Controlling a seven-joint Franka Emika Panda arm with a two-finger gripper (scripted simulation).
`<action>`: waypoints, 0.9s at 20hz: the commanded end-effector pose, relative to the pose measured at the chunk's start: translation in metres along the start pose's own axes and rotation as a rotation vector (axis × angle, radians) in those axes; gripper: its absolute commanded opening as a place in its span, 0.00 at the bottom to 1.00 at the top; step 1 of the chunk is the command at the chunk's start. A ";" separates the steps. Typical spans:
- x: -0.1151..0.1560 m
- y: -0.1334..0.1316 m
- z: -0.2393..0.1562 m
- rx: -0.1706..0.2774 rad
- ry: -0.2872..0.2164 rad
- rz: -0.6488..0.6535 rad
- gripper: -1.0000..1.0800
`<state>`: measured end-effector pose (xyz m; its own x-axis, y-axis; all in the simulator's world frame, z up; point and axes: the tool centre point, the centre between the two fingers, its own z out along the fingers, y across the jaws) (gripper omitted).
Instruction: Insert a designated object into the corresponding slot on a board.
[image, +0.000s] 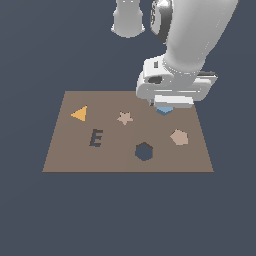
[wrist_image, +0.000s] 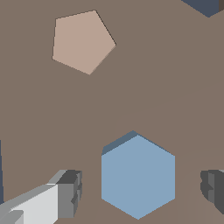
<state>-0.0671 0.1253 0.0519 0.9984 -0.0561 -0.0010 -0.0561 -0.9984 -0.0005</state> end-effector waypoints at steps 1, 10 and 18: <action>0.000 -0.001 0.002 -0.001 0.001 0.003 0.96; 0.000 -0.002 0.019 0.000 0.001 0.002 0.96; 0.000 -0.002 0.022 -0.001 0.001 0.003 0.00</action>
<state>-0.0675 0.1272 0.0307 0.9983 -0.0586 -0.0001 -0.0586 -0.9983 -0.0002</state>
